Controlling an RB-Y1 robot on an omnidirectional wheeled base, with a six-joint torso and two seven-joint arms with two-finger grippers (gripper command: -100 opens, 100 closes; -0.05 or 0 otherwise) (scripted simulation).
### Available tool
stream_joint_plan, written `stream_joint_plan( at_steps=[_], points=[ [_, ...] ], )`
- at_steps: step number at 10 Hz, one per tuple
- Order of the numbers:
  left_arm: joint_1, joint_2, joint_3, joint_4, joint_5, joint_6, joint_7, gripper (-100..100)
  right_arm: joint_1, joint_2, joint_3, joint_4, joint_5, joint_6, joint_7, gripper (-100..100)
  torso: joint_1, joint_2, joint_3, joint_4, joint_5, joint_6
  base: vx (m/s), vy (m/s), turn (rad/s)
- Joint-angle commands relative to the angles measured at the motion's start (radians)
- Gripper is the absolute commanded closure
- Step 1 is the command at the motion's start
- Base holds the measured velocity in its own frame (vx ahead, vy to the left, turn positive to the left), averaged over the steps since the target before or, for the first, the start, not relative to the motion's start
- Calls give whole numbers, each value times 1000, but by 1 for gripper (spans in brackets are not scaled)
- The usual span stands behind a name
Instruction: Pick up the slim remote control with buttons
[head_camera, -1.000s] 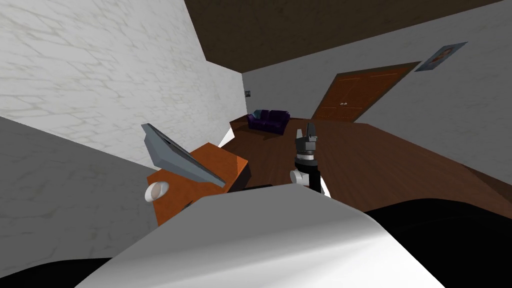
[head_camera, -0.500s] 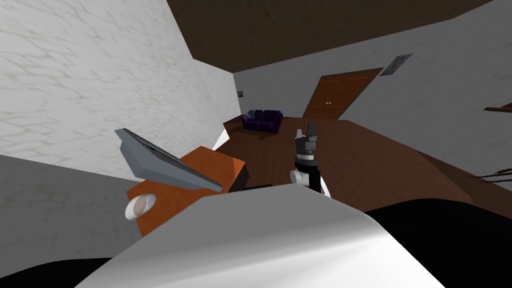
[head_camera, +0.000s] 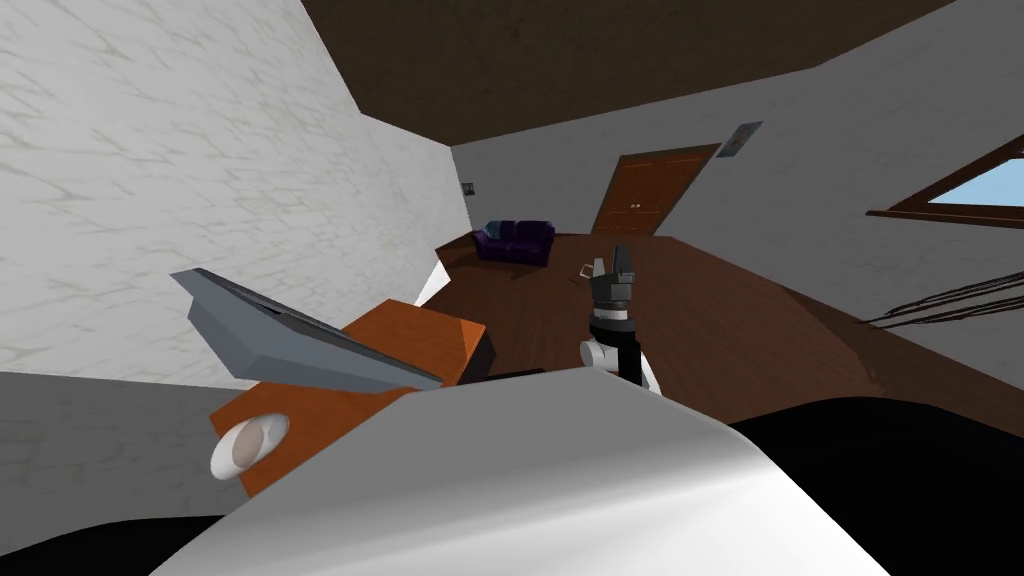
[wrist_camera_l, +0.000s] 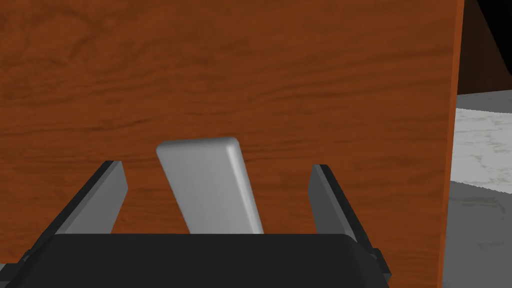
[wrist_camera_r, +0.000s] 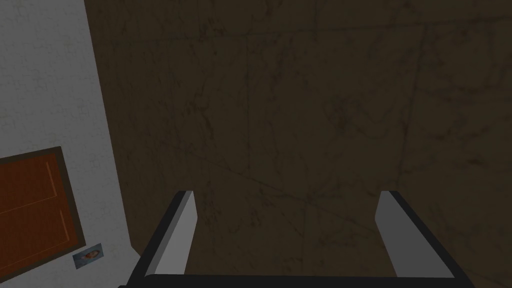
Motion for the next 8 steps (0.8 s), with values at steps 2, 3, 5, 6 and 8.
stream_joint_plan(
  at_steps=[2,3,5,6,8],
  points=[
    [7,13,1,60,72,36,-20,-100,0,0,0,0,0,0,0,0,0,0,0,0,0,1,-7,22,-201],
    [9,22,2,90,95,70,-16,-100,0,0,0,0,0,0,0,0,0,0,0,0,0,0,-10,32,-215],
    [11,30,2,147,158,101,-11,-100,0,0,0,0,0,0,0,0,1,0,0,0,0,0,-17,36,-187],
    [11,30,2,152,159,101,-11,-100,0,0,0,0,0,0,0,0,1,1,1,0,0,1,-19,43,-97],
    [12,41,-1,226,236,158,1,-100,0,0,0,0,0,0,0,0,1,1,0,0,0,1,-22,54,-262]
  ],
)
